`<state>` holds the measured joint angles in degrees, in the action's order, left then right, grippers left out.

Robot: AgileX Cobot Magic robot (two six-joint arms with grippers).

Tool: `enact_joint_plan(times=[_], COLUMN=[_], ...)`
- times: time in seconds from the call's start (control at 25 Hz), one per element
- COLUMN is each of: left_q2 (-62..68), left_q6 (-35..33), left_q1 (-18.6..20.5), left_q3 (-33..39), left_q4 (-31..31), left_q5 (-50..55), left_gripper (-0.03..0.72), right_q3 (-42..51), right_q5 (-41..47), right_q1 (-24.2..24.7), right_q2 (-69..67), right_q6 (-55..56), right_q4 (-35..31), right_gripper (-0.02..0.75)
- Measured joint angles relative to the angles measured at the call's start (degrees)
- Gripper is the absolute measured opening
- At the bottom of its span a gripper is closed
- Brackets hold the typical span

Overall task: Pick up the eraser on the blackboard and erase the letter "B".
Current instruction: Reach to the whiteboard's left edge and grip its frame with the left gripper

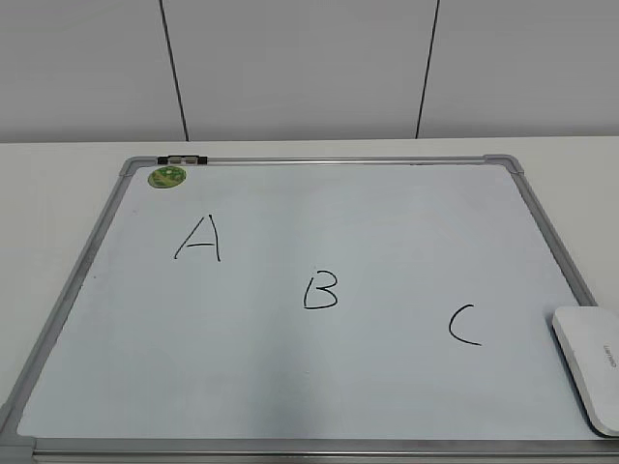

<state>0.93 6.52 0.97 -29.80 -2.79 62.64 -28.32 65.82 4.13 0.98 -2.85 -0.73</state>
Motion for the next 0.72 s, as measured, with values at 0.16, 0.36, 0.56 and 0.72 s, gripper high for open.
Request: enact_joint_plan(times=[0.16, 0.36, 0.56, 0.72], left_q2=[0.0, 0.0, 0.0, 0.0], left_q6=[0.0, 0.0, 0.0, 0.0], left_q1=[0.0, 0.0, 0.0, 0.0], left_q3=[0.0, 0.0, 0.0, 0.0], left_q4=[0.0, 0.0, 0.0, 0.0], left_q5=[0.0, 0.0, 0.0, 0.0], left_gripper=[0.241, 0.241, 0.241, 0.241], right_q3=[0.0, 0.0, 0.0, 0.0], right_q5=[0.0, 0.0, 0.0, 0.0], right_q1=[0.0, 0.0, 0.0, 0.0], right_q2=[0.0, 0.0, 0.0, 0.0], right_q6=[0.0, 0.0, 0.0, 0.0], right_q4=[0.0, 0.0, 0.0, 0.0], right_gripper=[0.554, 0.554, 0.554, 0.554])
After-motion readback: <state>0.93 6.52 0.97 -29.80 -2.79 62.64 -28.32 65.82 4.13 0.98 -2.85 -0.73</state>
